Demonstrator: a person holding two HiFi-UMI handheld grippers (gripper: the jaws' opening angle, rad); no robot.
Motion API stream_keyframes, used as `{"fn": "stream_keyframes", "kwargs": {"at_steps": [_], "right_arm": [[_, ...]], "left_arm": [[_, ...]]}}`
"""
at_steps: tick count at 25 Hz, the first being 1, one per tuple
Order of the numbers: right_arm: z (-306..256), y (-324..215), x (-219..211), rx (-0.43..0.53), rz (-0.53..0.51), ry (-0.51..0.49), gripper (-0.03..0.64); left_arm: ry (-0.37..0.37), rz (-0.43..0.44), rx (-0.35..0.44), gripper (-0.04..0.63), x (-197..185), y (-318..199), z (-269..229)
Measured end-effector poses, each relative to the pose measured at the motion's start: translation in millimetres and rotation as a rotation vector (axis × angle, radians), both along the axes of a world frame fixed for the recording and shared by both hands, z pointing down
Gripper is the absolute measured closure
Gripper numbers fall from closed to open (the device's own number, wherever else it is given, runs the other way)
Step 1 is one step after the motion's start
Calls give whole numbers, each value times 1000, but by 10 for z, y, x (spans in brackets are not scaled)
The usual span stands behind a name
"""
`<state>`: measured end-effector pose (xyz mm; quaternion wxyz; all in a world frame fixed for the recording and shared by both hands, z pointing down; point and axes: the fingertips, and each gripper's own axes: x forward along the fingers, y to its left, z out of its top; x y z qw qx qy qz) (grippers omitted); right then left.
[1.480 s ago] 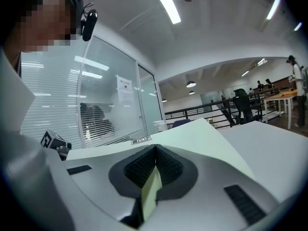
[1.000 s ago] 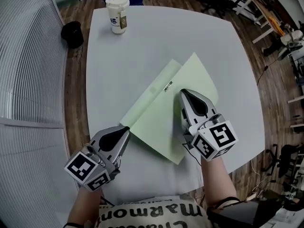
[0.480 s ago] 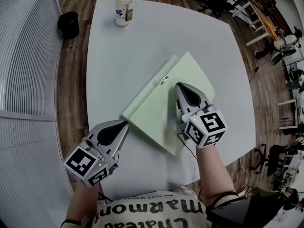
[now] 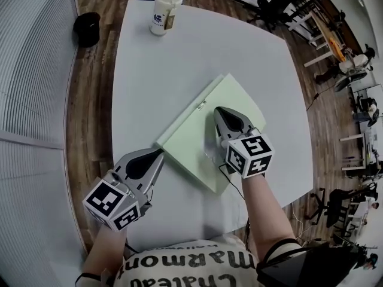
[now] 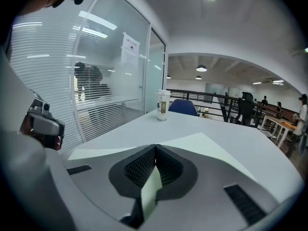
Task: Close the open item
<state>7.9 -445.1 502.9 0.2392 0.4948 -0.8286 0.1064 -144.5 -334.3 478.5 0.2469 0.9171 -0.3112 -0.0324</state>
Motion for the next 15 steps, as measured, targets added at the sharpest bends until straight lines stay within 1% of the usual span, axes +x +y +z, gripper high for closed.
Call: {"fn": "stream_keyframes", "kwargs": {"at_steps": [3, 6, 11, 15], "right_arm": [[65, -24, -19, -18, -3, 13, 616], [146, -59, -34, -38, 0, 14, 616], [208, -94, -65, -50, 10, 32, 616], [256, -83, -82, -67, -1, 74, 616]], "left_arm": [[28, -12, 3, 603, -30, 14, -12], [30, -12, -3, 603, -34, 52, 31], [36, -8, -35, 603, -59, 106, 103], [46, -8, -32, 603, -60, 105, 106]]}}
